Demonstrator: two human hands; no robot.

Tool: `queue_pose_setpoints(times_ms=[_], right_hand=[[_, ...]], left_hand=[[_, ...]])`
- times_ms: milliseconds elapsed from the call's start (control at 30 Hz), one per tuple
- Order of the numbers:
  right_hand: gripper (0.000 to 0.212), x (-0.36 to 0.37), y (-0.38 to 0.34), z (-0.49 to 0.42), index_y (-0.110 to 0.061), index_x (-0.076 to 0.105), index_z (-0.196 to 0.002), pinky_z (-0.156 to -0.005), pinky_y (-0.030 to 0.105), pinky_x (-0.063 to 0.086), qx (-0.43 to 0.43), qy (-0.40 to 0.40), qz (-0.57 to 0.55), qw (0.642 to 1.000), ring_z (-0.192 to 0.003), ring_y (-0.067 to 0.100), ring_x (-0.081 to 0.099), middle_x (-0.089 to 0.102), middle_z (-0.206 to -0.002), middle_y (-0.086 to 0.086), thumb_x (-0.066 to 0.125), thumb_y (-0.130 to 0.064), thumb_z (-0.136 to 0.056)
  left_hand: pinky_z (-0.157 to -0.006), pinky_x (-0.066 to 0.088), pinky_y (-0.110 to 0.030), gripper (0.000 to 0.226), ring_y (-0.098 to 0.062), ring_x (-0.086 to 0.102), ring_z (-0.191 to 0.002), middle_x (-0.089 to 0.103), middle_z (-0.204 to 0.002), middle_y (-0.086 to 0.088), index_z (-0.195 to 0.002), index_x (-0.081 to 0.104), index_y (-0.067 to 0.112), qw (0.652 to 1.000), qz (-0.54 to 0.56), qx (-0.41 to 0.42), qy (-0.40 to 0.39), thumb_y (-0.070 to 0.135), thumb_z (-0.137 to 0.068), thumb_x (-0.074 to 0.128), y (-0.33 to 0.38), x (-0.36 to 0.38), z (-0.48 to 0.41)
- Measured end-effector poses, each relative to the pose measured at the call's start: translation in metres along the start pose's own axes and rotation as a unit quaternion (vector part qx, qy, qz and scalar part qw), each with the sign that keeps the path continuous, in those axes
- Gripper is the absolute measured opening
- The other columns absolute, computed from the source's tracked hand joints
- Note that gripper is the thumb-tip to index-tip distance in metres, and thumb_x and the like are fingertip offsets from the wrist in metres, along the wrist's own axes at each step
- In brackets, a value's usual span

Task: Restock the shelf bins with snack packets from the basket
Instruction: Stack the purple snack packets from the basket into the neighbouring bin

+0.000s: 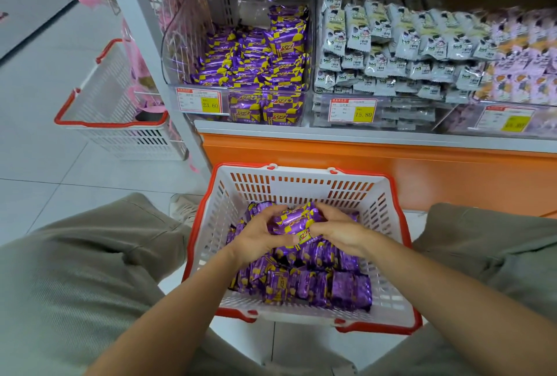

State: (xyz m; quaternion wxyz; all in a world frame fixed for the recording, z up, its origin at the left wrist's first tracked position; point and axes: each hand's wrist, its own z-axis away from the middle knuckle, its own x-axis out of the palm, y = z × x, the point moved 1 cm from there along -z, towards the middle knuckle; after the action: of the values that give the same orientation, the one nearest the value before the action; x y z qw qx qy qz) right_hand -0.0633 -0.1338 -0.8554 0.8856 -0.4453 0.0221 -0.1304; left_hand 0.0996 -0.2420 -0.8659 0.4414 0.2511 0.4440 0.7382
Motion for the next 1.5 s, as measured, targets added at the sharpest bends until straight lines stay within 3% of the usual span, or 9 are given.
queue_pose_setpoints(times_ms=[200, 433, 600, 767, 867, 967, 1100, 1267, 1500], right_hand=[[0.059, 0.005, -0.015, 0.011, -0.016, 0.053, -0.121, -0.083, 0.034, 0.049, -0.066, 0.004, -0.019, 0.998, -0.095, 0.021, 0.060, 0.060, -0.109, 0.013, 0.056, 0.017, -0.072], [0.054, 0.014, -0.042, 0.030, -0.015, 0.052, -0.121, -0.080, 0.025, 0.050, -0.114, 0.005, -0.073, 0.991, -0.097, 0.019, 0.062, 0.064, -0.108, 0.012, 0.045, 0.021, -0.081], [0.056, 0.024, -0.071, 0.043, -0.015, 0.047, -0.130, -0.102, 0.047, 0.043, -0.143, 0.009, -0.030, 0.989, -0.108, 0.024, 0.056, 0.061, -0.120, 0.019, 0.056, 0.004, -0.079], [0.052, 0.028, -0.126, 0.064, -0.022, 0.041, -0.135, -0.104, 0.032, 0.043, -0.265, 0.047, 0.074, 0.960, -0.113, 0.011, 0.057, 0.062, -0.124, -0.002, 0.057, -0.002, -0.089], [0.055, 0.020, -0.163, 0.079, -0.020, 0.041, -0.138, -0.102, 0.025, 0.043, -0.387, 0.132, 0.155, 0.899, -0.120, 0.005, 0.052, 0.053, -0.133, -0.002, 0.060, -0.009, -0.088], [0.053, 0.003, -0.194, 0.089, -0.017, 0.046, -0.135, -0.105, 0.028, 0.038, -0.490, 0.245, 0.289, 0.785, -0.124, 0.008, 0.046, 0.050, -0.132, -0.002, 0.055, -0.018, -0.083], [0.057, -0.026, -0.223, 0.079, -0.018, 0.044, -0.140, -0.114, 0.043, 0.022, -0.475, 0.348, 0.474, 0.655, -0.137, 0.023, 0.032, 0.040, -0.147, 0.004, 0.058, -0.029, -0.086], [0.070, -0.050, -0.236, 0.051, -0.020, 0.041, -0.143, -0.116, 0.051, 0.013, -0.397, 0.379, 0.595, 0.587, -0.145, 0.030, 0.023, 0.030, -0.156, 0.007, 0.065, -0.047, -0.084], [0.063, -0.059, -0.239, 0.033, -0.021, 0.047, -0.137, -0.109, 0.051, 0.025, -0.382, 0.402, 0.617, 0.558, -0.135, 0.030, 0.039, 0.045, -0.144, 0.008, 0.068, -0.044, -0.083]], left_hand=[[-0.086, 0.052, -0.024, 0.066, -0.011, 0.065, -0.095, 0.058, -0.117, -0.007, -0.123, 0.049, 0.018, 0.997, -0.028, 0.077, 0.018, -0.006, -0.070, 0.081, 0.013, -0.002, 0.006], [-0.085, 0.053, -0.022, 0.072, -0.007, 0.066, -0.095, 0.060, -0.116, -0.004, -0.133, 0.044, 0.012, 0.989, -0.036, 0.138, 0.039, -0.005, -0.073, 0.079, 0.044, -0.003, 0.024], [-0.083, 0.054, -0.026, 0.058, -0.012, 0.068, -0.093, 0.063, -0.114, -0.010, -0.125, 0.047, 0.012, 0.980, -0.038, 0.187, 0.057, -0.005, -0.077, 0.075, 0.079, -0.009, 0.040], [-0.081, 0.053, -0.020, 0.054, -0.007, 0.067, -0.085, 0.068, -0.103, -0.007, -0.121, 0.049, 0.008, 0.961, -0.046, 0.240, 0.126, -0.008, -0.076, 0.075, 0.135, -0.026, 0.049], [-0.078, 0.052, -0.018, 0.057, -0.004, 0.067, -0.083, 0.067, -0.100, -0.002, -0.121, 0.050, 0.011, 0.941, -0.071, 0.286, 0.166, -0.003, -0.074, 0.079, 0.176, -0.043, 0.052], [-0.081, 0.057, -0.036, 0.060, -0.026, 0.069, -0.088, 0.068, -0.103, -0.007, -0.112, 0.054, 0.033, 0.924, -0.113, 0.296, 0.213, 0.026, -0.062, 0.084, 0.213, -0.064, 0.045], [-0.083, 0.057, -0.048, 0.068, -0.024, 0.069, -0.081, 0.069, -0.096, 0.001, -0.119, 0.055, 0.027, 0.923, -0.173, 0.254, 0.232, 0.030, -0.059, 0.086, 0.246, -0.086, 0.016], [-0.077, 0.056, -0.057, 0.066, -0.023, 0.060, -0.072, 0.068, -0.085, -0.020, -0.113, 0.053, 0.034, 0.937, -0.198, 0.201, 0.206, 0.023, -0.058, 0.088, 0.260, -0.101, -0.035], [-0.066, 0.050, -0.039, 0.066, -0.020, 0.055, -0.073, 0.057, -0.095, -0.001, -0.123, 0.052, 0.025, 0.944, -0.224, 0.166, 0.175, 0.008, -0.069, 0.085, 0.271, -0.103, -0.082]])
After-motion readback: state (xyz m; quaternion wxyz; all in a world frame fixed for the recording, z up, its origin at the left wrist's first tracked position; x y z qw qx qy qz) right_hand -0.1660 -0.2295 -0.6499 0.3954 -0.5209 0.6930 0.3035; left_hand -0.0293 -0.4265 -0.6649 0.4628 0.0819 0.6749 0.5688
